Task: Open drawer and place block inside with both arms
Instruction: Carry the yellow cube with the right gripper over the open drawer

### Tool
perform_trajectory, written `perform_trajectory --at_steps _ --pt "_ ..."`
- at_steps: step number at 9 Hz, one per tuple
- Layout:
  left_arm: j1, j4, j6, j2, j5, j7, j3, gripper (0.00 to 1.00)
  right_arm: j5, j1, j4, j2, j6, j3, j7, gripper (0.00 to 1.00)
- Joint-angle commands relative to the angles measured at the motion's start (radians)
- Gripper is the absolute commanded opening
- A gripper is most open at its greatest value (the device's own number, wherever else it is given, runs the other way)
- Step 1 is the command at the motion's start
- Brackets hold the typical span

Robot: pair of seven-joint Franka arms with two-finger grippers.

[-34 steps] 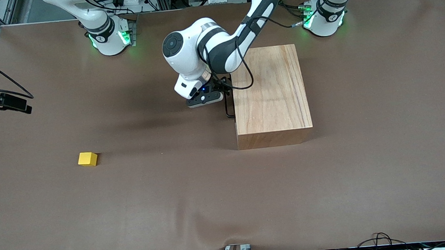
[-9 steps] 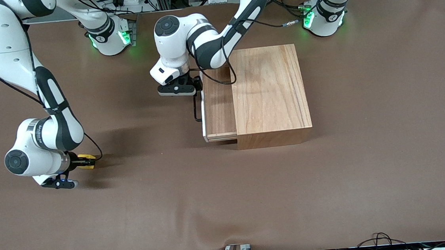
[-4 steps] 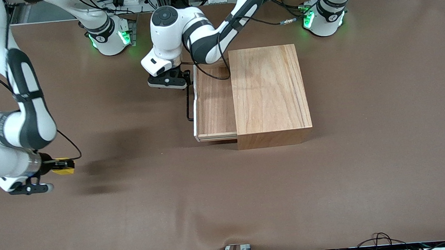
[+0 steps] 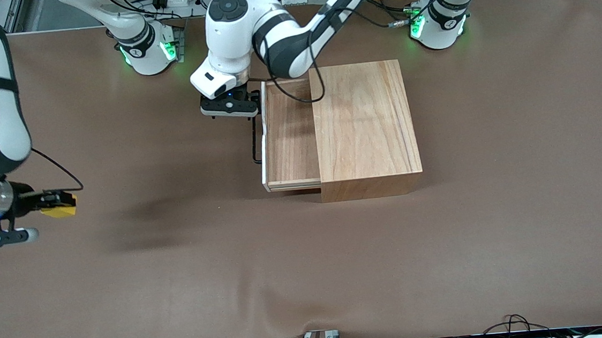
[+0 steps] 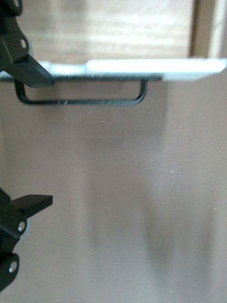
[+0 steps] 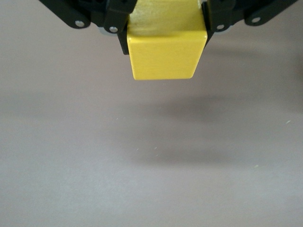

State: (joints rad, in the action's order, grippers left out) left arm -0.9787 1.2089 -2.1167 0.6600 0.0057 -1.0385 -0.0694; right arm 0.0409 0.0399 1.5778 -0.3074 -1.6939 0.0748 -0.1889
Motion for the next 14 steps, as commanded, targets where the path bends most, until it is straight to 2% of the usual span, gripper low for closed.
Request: perform_trajectory --at_steps 1,3,4,8,10,11,14 --pt "0.073 0.028 0.101 -0.1 -0.016 0.066 0.0 1.0 0.017 -0.05 0.011 0.086 0.095 -0.047 0.014 0.0" --pt "0.155 0.028 0.139 -0.147 -0.018 0.139 -0.001 1.0 0.109 -0.16 0.008 0.1 0.108 -0.063 0.157 0.0" --pt "0.213 0.028 0.185 -0.172 -0.018 0.187 -0.007 1.0 0.138 -0.255 0.005 0.093 0.088 -0.061 0.269 0.0" --pt "0.411 0.028 0.329 -0.24 -0.036 0.432 -0.01 1.0 0.146 -0.553 0.007 0.021 -0.097 -0.061 0.592 0.0" --pt "0.568 0.031 0.4 -0.266 -0.039 0.538 -0.077 1.0 0.22 -0.647 0.004 -0.05 -0.197 -0.059 0.678 0.0" --pt "0.636 0.034 0.458 -0.273 -0.039 0.592 -0.107 1.0 0.218 -0.685 0.002 -0.085 -0.228 -0.059 0.721 0.0" --pt "0.767 0.035 0.59 -0.322 -0.03 0.701 -0.112 1.0 0.223 -0.751 0.002 -0.146 -0.271 -0.059 0.746 0.0"
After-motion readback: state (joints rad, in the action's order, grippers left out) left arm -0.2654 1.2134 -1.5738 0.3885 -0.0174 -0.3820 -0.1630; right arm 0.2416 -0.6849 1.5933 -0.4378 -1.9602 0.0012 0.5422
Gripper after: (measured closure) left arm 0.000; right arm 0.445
